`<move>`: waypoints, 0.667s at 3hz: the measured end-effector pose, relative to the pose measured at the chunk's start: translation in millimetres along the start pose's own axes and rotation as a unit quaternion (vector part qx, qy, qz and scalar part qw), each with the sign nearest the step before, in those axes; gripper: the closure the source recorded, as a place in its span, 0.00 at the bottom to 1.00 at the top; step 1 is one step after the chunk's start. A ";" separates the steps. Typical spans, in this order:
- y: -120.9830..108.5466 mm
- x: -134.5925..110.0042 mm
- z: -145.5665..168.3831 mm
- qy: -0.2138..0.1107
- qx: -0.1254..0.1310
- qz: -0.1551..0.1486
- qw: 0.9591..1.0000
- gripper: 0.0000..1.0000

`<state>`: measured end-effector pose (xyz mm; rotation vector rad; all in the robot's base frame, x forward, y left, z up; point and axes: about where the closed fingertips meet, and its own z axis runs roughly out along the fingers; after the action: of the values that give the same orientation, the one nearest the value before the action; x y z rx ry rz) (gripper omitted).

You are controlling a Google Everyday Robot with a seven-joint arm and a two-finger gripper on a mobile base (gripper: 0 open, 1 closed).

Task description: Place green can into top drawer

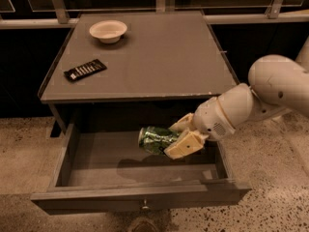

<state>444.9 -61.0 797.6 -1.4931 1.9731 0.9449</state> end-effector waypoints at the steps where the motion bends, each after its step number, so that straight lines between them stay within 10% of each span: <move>1: -12.9 20.5 12.5 -0.012 0.065 0.030 0.997 1.00; 2: -40.7 29.2 17.9 -0.025 0.134 0.047 0.990 1.00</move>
Offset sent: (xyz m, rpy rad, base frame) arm 0.0725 -0.0288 -0.0574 -0.0464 -0.2181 -0.4761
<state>475.2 -72.0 755.3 -1.2260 2.0558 0.7119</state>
